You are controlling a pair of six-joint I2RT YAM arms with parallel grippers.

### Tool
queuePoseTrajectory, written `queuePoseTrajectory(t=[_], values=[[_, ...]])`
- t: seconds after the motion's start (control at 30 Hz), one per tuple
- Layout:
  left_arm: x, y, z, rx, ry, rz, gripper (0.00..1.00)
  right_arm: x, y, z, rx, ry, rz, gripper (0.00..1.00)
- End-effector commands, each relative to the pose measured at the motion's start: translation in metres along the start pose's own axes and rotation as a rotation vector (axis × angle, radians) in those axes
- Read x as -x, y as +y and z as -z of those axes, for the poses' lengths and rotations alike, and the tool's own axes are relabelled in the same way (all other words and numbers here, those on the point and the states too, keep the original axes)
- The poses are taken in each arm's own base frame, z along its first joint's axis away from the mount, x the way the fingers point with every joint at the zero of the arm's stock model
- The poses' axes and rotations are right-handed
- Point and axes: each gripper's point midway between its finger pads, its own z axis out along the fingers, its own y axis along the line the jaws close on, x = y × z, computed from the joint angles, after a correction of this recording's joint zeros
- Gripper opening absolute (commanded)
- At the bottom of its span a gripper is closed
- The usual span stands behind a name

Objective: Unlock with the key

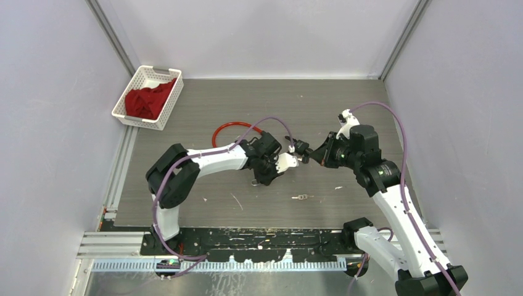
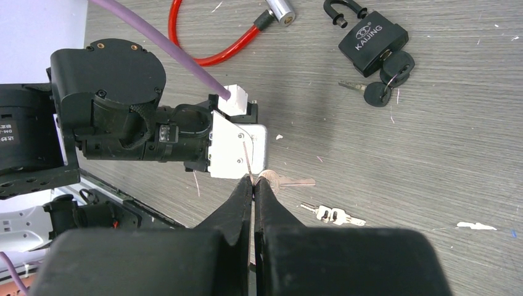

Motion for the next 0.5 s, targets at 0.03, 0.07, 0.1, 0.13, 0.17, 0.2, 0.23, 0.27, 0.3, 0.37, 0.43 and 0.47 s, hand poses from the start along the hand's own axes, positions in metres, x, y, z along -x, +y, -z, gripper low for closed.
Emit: queuePoseTrajectory(t=[0.03,0.07,0.1,0.13,0.17,0.2,0.23,0.27,0.3,0.37,0.43,0.47], values=[[-0.009,0.013,0.026,0.072,0.061,-0.045,0.00,0.021,0.015,0.008,0.043,-0.061,0.034,0.01],[-0.003,0.016,0.035,0.084,0.046,-0.052,0.00,0.022,0.016,0.009,0.048,-0.062,0.036,0.01],[0.003,0.018,0.043,0.090,0.030,-0.062,0.00,0.021,0.017,0.008,0.056,-0.058,0.038,0.01],[0.010,0.020,0.053,0.097,0.007,-0.080,0.00,0.021,0.019,0.009,0.067,-0.054,0.043,0.01],[0.017,0.022,0.063,0.108,-0.013,-0.101,0.00,0.020,0.021,0.009,0.078,-0.046,0.047,0.01],[0.023,0.023,0.074,0.120,-0.035,-0.126,0.00,0.020,0.025,0.010,0.093,-0.040,0.053,0.01],[0.032,0.024,0.091,0.140,-0.069,-0.159,0.00,0.021,0.028,0.011,0.109,-0.035,0.059,0.01],[0.037,0.024,0.105,0.154,-0.094,-0.191,0.00,0.021,0.032,0.012,0.127,-0.030,0.066,0.01],[0.043,0.023,0.117,0.161,-0.117,-0.224,0.00,0.021,0.035,0.014,0.145,-0.026,0.071,0.01],[0.049,0.018,0.143,0.153,-0.134,-0.258,0.00,0.020,0.043,0.016,0.183,-0.011,0.081,0.01],[0.053,0.010,0.167,0.111,-0.156,-0.254,0.00,0.019,0.049,0.016,0.219,0.005,0.086,0.01],[0.054,0.006,0.179,0.093,-0.164,-0.263,0.00,0.019,0.051,0.016,0.232,0.012,0.089,0.01]])
